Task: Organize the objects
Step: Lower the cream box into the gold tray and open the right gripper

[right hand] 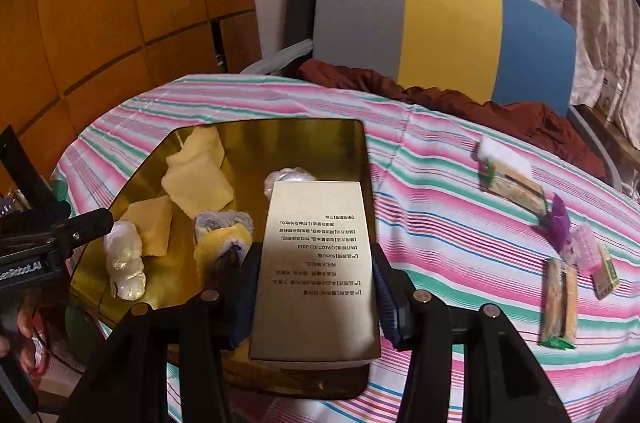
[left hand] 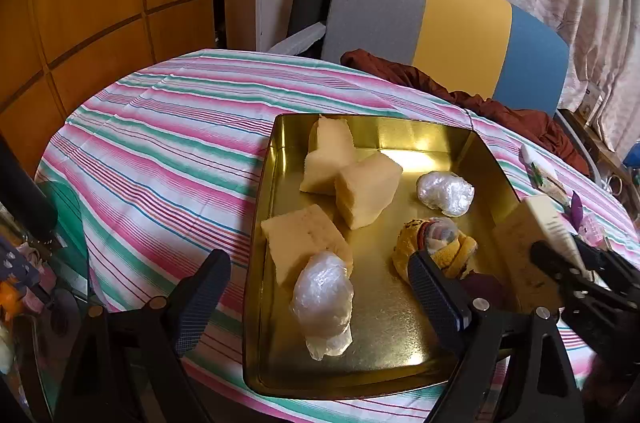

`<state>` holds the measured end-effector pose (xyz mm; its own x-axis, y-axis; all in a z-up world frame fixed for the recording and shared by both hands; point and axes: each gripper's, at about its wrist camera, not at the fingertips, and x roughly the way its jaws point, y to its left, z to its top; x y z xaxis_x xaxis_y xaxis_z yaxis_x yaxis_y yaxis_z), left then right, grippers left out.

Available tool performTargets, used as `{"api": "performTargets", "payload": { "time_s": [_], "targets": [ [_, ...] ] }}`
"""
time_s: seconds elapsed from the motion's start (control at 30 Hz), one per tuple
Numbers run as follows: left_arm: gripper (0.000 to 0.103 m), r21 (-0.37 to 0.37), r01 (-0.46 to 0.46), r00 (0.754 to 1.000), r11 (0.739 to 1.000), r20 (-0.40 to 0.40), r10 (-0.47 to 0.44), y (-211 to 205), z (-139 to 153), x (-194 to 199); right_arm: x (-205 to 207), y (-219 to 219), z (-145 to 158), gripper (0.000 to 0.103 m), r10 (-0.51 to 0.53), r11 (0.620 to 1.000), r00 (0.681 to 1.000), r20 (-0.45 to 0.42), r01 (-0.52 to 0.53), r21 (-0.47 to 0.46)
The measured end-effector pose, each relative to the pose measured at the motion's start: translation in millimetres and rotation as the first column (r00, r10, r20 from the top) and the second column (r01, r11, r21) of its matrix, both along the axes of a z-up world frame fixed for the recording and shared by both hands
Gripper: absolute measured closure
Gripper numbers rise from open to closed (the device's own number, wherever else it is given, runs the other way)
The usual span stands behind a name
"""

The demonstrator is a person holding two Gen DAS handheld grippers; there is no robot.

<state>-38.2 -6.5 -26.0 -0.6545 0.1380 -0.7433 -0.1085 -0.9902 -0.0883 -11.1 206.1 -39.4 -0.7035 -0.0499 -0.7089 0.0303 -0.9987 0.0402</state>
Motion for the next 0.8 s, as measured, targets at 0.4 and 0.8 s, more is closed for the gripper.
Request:
{"api": "performTargets", "payload": {
  "time_s": [0.4,0.8],
  "targets": [
    [0.012,0.061,-0.016,0.999,0.998,0.051,0.012,-10,-10,-2,10,6,-6,0.045,-0.036,0.998,0.999,0.003,0.036,-0.042],
    [0.012,0.07,0.059,0.997,0.996,0.048,-0.062,9,0,-4,34,50,1,0.045,-0.157,0.986,0.987,-0.016,0.156,-0.053]
  ]
}}
